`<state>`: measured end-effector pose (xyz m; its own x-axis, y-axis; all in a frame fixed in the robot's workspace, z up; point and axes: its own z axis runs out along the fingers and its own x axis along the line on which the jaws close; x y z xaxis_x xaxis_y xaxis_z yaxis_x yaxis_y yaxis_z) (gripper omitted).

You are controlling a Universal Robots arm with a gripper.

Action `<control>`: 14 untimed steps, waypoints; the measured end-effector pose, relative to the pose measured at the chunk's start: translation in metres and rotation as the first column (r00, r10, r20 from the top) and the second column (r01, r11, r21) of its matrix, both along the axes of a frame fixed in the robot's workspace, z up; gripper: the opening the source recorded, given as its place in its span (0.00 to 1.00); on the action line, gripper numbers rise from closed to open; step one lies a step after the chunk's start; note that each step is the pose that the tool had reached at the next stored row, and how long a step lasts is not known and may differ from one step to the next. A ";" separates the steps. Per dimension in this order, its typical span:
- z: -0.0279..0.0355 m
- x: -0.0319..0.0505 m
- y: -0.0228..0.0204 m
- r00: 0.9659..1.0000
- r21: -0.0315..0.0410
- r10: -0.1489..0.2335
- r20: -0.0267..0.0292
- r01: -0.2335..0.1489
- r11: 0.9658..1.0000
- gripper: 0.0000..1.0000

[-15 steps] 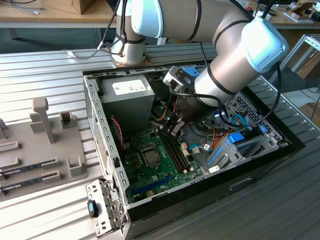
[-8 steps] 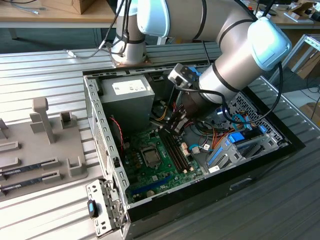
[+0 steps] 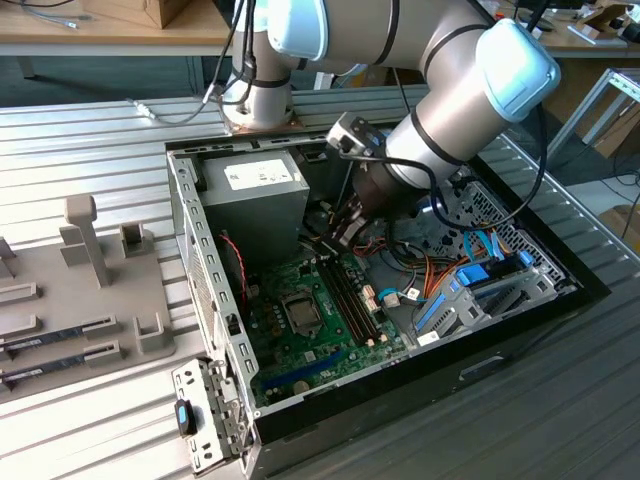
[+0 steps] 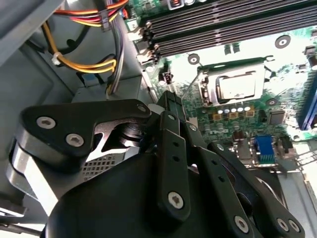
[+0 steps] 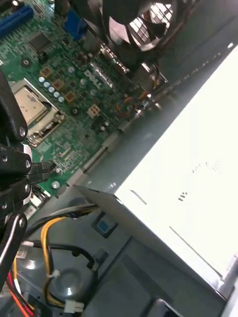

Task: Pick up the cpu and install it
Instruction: 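Install the first cpu locking lever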

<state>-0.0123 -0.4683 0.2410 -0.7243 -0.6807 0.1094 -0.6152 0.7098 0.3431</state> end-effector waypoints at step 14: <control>0.0000 -0.0053 -0.0044 1.000 0.143 0.028 0.004 -0.028 0.989 0.11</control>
